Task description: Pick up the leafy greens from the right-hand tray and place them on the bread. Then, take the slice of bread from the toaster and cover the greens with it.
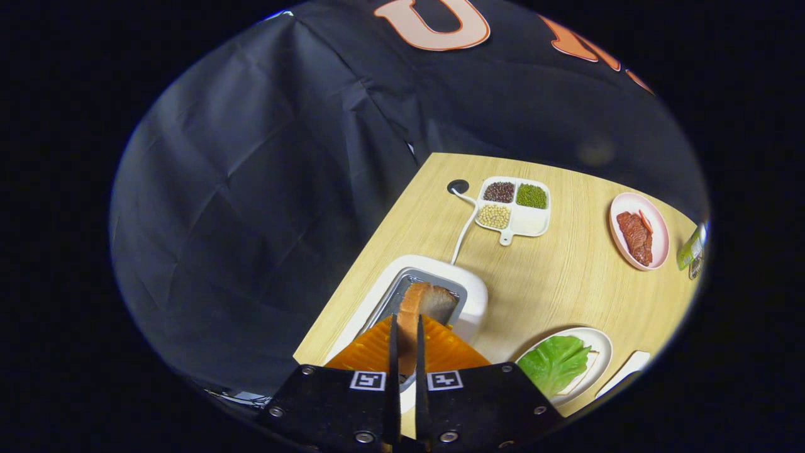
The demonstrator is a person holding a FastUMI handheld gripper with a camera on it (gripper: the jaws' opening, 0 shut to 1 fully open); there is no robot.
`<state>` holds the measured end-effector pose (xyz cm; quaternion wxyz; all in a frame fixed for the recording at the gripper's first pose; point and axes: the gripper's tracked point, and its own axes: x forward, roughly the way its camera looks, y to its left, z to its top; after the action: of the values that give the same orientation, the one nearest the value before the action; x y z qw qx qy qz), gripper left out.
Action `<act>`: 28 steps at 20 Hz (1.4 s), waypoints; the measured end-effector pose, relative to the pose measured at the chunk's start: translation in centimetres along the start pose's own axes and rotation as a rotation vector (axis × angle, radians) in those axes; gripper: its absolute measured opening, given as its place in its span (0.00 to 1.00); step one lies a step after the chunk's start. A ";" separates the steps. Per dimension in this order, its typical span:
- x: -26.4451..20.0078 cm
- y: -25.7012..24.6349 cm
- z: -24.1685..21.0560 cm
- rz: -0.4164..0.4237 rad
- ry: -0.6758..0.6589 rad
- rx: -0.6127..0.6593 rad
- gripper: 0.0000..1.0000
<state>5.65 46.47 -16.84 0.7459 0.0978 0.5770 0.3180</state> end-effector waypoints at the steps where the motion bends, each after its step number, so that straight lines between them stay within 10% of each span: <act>1: -0.7 0.1 0.2 0.005 -0.016 -0.004 0.09; 28: -11.6 -8.7 -6.0 0.134 -0.254 0.031 0.09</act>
<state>1.78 31.50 -13.90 0.7886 0.1871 0.4748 0.3429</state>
